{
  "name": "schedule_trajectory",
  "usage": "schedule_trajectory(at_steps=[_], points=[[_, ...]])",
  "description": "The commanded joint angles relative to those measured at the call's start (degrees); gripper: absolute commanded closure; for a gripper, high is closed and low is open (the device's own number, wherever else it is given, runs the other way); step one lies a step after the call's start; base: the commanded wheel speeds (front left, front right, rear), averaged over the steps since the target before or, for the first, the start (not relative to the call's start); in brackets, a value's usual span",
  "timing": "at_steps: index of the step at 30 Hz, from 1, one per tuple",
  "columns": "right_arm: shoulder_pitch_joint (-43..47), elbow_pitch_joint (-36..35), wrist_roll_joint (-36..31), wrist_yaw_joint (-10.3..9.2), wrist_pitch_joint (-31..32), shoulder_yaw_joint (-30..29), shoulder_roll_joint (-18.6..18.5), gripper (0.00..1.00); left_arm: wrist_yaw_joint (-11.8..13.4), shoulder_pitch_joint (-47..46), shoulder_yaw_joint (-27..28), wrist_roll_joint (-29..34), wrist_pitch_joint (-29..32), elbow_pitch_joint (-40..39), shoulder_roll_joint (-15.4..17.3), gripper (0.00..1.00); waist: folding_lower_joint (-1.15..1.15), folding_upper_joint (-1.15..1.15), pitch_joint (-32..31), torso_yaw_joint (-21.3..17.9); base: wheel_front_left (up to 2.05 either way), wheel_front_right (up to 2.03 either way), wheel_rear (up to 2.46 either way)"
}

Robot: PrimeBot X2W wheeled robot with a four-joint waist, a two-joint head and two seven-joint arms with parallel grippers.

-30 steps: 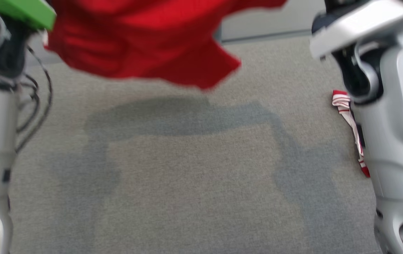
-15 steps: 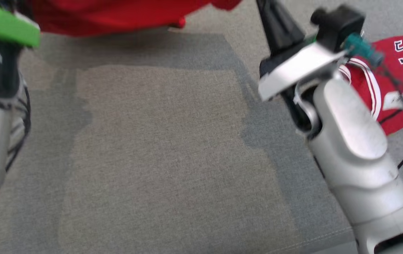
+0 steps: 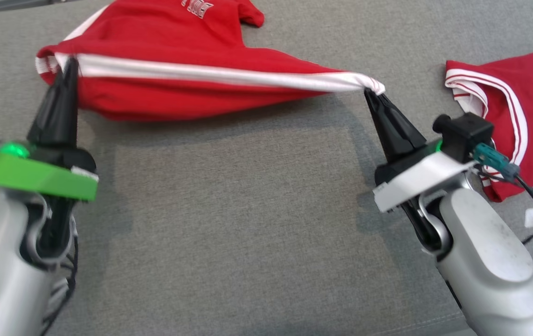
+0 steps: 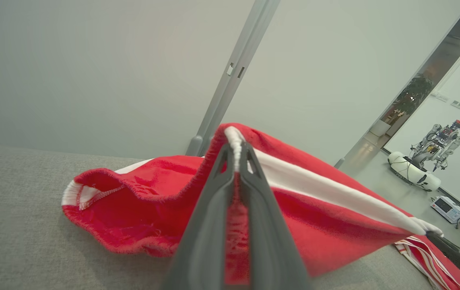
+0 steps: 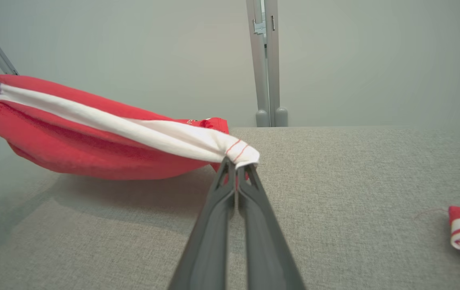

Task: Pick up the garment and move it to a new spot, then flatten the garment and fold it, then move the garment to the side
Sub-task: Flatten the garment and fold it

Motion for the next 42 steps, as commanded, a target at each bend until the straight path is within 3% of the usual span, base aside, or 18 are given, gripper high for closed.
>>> schedule_trajectory(at_steps=[1,9,22,23,33,42], points=[[1.73,-0.81,-0.14,-0.05,-0.33,-0.55,-0.60,1.00,-0.14,2.34,1.15,1.49,-0.28,-0.92,-0.33,1.00,0.00,0.59,-2.10,1.93,0.00,0.00,0.00],[14.00,-7.43,-0.43,-0.08,1.37,-6.60,-2.67,1.00,-0.02,19.04,8.34,8.32,-0.31,-7.68,-7.82,1.00,0.00,0.59,-6.22,4.19,0.00,0.00,0.00],[30.41,-15.66,-2.20,-0.08,4.95,-10.51,-0.44,1.00,-0.01,35.72,13.39,15.63,-0.32,-14.20,-18.17,1.00,0.00,0.59,-13.99,4.73,0.00,0.00,0.00],[37.29,-20.93,-2.89,-0.07,8.07,-11.83,0.88,1.00,-0.02,43.49,14.21,17.17,-0.31,-17.85,-20.72,1.00,0.00,0.59,-18.38,4.85,0.00,0.00,0.00],[42.61,-26.44,-3.48,-0.07,11.19,-13.34,1.51,1.00,-0.02,49.10,14.81,18.76,-0.31,-22.10,-21.84,1.00,0.00,0.59,-20.24,4.61,0.00,0.00,0.00],[41.32,-26.70,-3.52,-0.06,12.96,-13.35,1.04,1.00,-0.02,47.70,12.65,18.41,-0.31,-21.21,-22.37,1.00,0.00,0.59,-19.24,5.53,0.00,0.00,0.00]])
